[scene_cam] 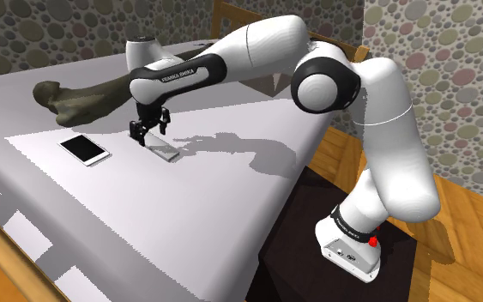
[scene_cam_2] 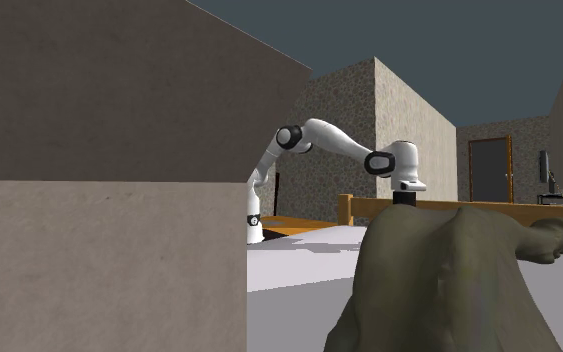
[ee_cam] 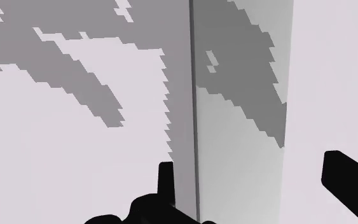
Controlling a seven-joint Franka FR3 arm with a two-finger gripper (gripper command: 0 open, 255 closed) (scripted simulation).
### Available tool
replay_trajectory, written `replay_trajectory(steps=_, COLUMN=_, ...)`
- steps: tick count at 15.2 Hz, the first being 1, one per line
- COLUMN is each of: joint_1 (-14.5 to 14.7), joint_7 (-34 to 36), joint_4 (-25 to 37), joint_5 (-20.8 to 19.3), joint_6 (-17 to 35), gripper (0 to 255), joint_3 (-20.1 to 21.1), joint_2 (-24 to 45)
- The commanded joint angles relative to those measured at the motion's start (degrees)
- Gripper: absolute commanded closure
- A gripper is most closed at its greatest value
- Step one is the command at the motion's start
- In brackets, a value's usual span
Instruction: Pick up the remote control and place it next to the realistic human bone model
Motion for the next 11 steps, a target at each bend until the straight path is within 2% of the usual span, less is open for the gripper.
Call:
replay_trajectory(steps=1, joint_1=0.0, joint_7=0.0, joint_4=0.6, joint_5=-0.1, joint_6=-2.0, gripper=0, joint_3=0.0, joint_2=-1.4)
replay_trajectory(steps=3, joint_1=0.0, joint_7=0.1, joint_4=1.7, joint_5=-0.1, joint_6=-4.5, gripper=0, joint_3=-0.1, joint_2=-2.8)
replay_trajectory(steps=11, joint_1=0.0, joint_7=0.1, joint_4=1.7, joint_5=-0.1, joint_6=-4.5, gripper=0, joint_3=-0.1, joint_2=-2.8)
